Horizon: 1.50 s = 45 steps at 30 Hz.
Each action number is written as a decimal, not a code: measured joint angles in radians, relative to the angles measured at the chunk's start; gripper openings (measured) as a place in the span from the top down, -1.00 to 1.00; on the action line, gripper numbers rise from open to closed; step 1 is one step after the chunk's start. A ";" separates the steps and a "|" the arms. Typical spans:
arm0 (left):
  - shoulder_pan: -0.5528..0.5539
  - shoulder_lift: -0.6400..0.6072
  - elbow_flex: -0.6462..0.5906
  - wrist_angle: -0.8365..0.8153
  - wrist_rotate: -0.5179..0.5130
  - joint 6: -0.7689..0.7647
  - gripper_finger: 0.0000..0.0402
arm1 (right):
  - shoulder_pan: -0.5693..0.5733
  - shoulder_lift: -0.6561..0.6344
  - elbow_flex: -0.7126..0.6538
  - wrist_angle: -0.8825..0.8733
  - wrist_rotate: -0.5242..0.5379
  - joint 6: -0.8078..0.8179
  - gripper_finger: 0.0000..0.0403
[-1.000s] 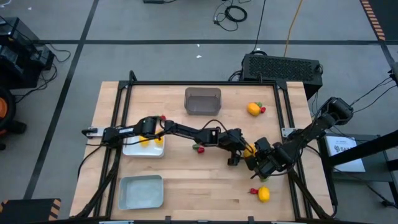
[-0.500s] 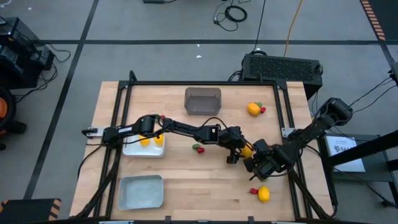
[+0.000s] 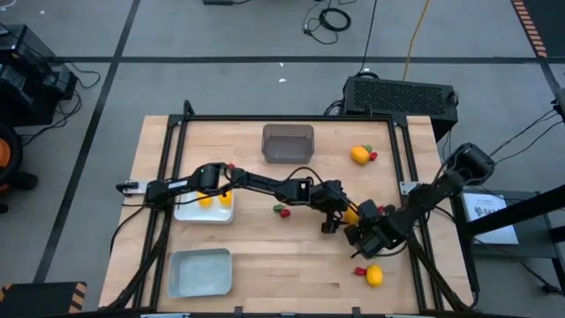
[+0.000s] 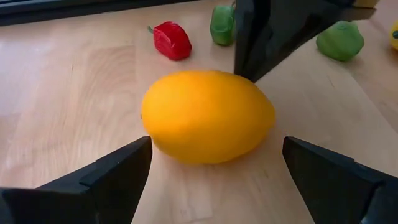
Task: Sort produce into baskets
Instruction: Put the lemon into the white bin
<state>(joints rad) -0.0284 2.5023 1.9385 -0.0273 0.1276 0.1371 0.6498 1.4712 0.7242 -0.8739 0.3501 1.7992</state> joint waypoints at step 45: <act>0.002 0.002 0.000 -0.054 0.001 0.027 -0.82 | -0.006 -0.185 -0.001 0.255 0.180 -0.296 1.00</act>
<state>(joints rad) -0.0266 2.5046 1.9381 -0.0811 0.1287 0.1638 0.6443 1.2862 0.7235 -0.6190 0.5300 1.5032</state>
